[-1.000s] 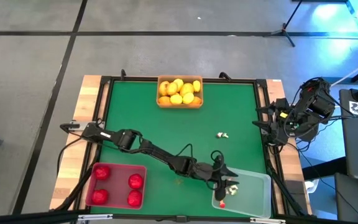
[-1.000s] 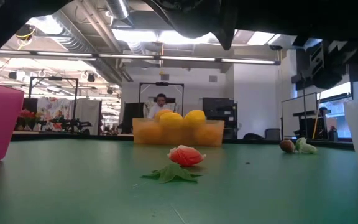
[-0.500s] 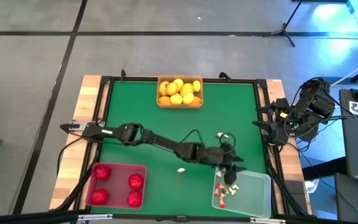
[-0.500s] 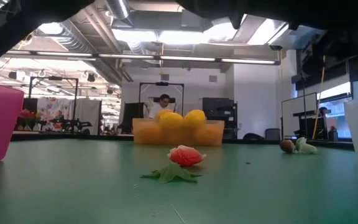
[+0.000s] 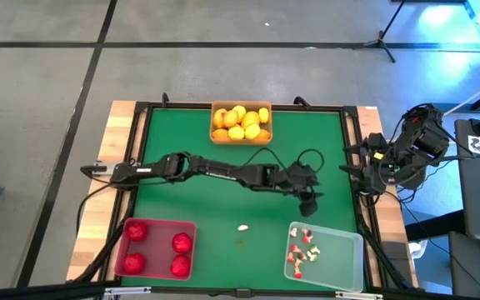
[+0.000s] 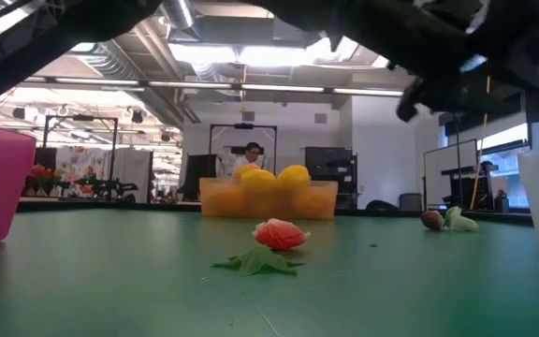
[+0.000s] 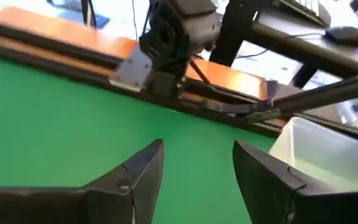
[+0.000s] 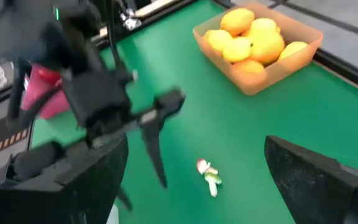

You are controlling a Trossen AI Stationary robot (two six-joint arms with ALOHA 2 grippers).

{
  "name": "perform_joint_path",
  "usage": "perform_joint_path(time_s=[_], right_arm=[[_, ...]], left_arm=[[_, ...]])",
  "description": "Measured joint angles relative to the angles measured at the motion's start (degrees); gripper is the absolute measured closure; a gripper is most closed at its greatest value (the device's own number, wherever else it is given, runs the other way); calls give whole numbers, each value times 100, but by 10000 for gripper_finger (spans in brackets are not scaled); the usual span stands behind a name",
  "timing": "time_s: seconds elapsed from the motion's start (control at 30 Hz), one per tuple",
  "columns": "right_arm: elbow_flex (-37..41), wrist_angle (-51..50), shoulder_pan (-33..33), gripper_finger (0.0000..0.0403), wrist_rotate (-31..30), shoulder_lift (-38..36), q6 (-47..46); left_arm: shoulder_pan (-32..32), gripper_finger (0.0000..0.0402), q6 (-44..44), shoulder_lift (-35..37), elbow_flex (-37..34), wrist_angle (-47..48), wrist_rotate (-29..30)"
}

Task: Sort produce into baskets
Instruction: Put the brown mushroom into the transparent bin

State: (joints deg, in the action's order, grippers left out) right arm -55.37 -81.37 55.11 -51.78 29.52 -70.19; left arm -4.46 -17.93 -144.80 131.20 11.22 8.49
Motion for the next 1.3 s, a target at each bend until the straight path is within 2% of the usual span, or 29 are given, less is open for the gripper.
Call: perform_joint_path(time_s=[0.17, 0.43, 0.7, 0.9, 1.0, 1.13, 1.3], right_arm=[[0, -114, -2, 29, 43, -2, 0], [0, -376, -2, 29, 36, -2, 2], [0, -655, -2, 29, 32, -2, 2], [0, -765, -2, 29, -66, -2, 5], [2, -821, 0, 29, -140, -2, 15], [2, -874, 0, 29, -176, -2, 169], [2, -870, 0, 29, -272, -4, 299]], left_arm=[[126, 240, 744, 431, 0, 782, 27], [272, 277, 959, 608, -11, 2494, 49], [338, 289, 924, 606, -522, 2363, 55], [410, 290, 400, 644, -1362, 1961, 52], [448, 290, 324, 975, -1834, 1522, 54], [529, 290, -62, 2107, -2895, 781, 383], [520, 290, -521, 3638, -5233, -615, 1282]])
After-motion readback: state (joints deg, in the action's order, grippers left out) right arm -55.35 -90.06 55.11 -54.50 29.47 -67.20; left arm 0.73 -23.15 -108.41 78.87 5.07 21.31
